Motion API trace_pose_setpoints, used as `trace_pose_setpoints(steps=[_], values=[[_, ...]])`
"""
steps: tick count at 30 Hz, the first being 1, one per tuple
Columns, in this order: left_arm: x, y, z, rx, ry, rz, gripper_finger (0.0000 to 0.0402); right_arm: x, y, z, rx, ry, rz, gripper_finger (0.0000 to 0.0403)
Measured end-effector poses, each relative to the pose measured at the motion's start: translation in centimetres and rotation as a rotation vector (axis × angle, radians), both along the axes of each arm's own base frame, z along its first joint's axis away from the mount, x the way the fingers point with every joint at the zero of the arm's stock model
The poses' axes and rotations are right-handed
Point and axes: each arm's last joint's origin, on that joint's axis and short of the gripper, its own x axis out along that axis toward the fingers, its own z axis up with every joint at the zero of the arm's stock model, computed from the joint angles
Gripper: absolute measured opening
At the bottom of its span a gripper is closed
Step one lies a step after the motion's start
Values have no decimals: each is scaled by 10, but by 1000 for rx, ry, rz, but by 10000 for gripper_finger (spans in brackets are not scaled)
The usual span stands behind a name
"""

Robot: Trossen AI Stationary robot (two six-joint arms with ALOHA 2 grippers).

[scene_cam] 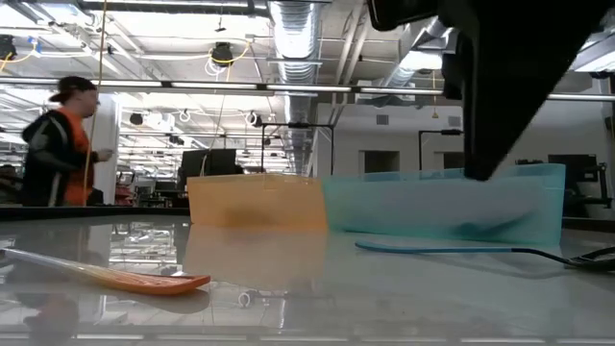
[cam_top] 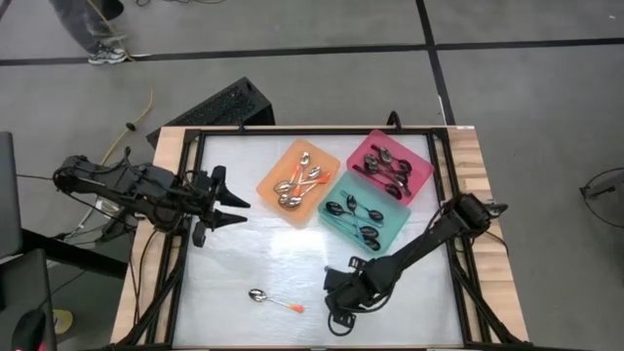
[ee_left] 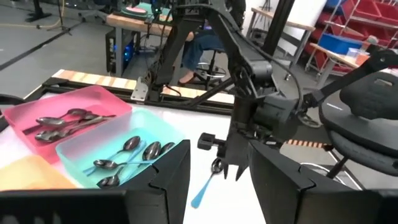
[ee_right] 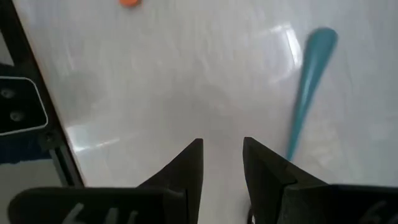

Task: Sort silverware by color (type)
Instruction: Put the blue spoon into the blue bin

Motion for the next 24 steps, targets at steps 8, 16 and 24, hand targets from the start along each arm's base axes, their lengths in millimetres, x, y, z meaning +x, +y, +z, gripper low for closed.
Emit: trace_pose_setpoints(steps=[8, 16, 24], values=[[0, 2, -1, 47, 7, 65, 144, 4, -19, -1, -25, 57, -68, 122], [0, 4, -1, 61, 4, 116, 144, -2, -29, 0, -69, 135, -87, 124], [0, 4, -1, 78, 2, 127, 144, -15, -32, -5, -56, 121, -88, 177]])
